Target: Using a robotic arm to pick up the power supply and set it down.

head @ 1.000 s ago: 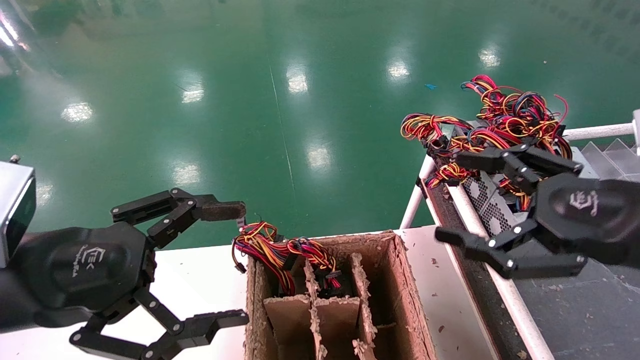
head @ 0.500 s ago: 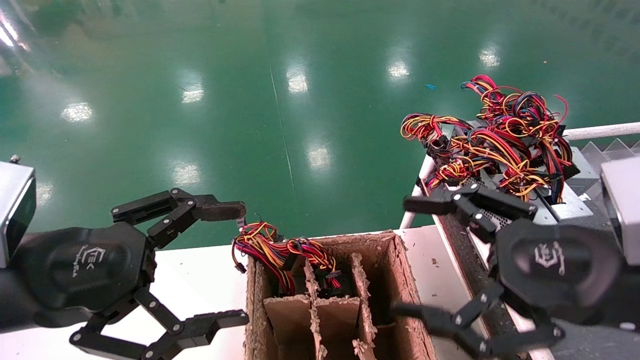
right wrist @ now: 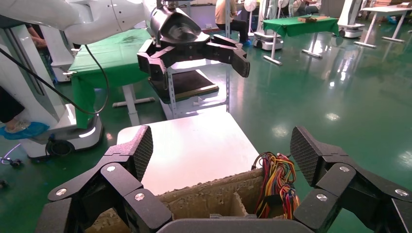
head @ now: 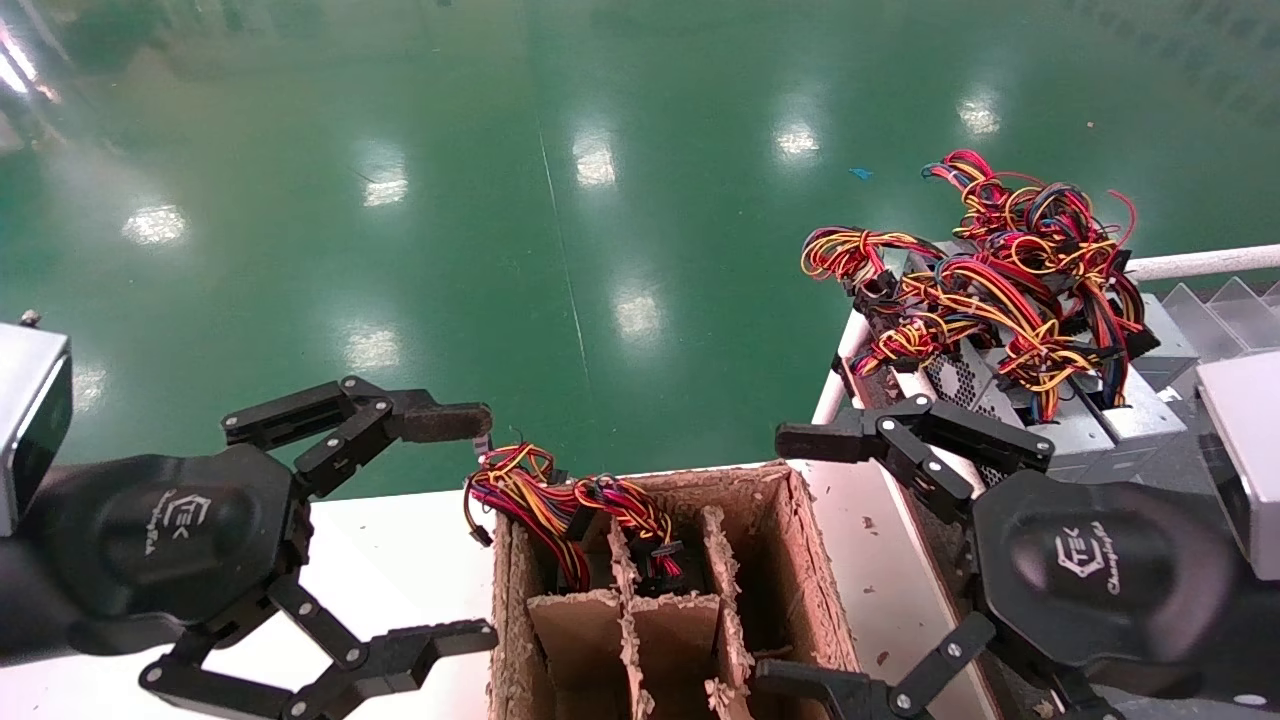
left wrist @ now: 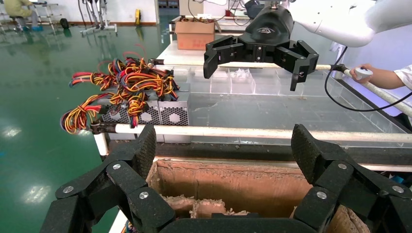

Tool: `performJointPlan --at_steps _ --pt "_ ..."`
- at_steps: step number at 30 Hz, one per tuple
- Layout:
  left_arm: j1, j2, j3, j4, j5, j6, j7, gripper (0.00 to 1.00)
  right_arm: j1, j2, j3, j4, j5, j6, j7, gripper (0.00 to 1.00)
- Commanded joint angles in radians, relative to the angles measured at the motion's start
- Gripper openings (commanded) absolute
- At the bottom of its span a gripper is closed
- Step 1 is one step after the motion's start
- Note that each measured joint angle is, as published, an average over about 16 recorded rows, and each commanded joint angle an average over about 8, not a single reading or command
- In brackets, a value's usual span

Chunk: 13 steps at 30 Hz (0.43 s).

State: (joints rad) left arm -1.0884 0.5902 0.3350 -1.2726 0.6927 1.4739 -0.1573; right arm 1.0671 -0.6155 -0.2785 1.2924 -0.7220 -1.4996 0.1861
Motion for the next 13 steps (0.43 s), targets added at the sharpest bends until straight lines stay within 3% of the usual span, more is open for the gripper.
performJointPlan --at_steps 1,13 --pt "0.000 0.000 0.000 0.000 0.000 0.000 0.000 1.00 0.001 0.001 0.000 -0.002 -0.001 0.001 0.000 1.00" --pt "0.000 0.000 0.000 0.000 0.000 0.000 0.000 1.00 0.005 0.003 0.000 -0.007 -0.006 0.003 0.001 1.00"
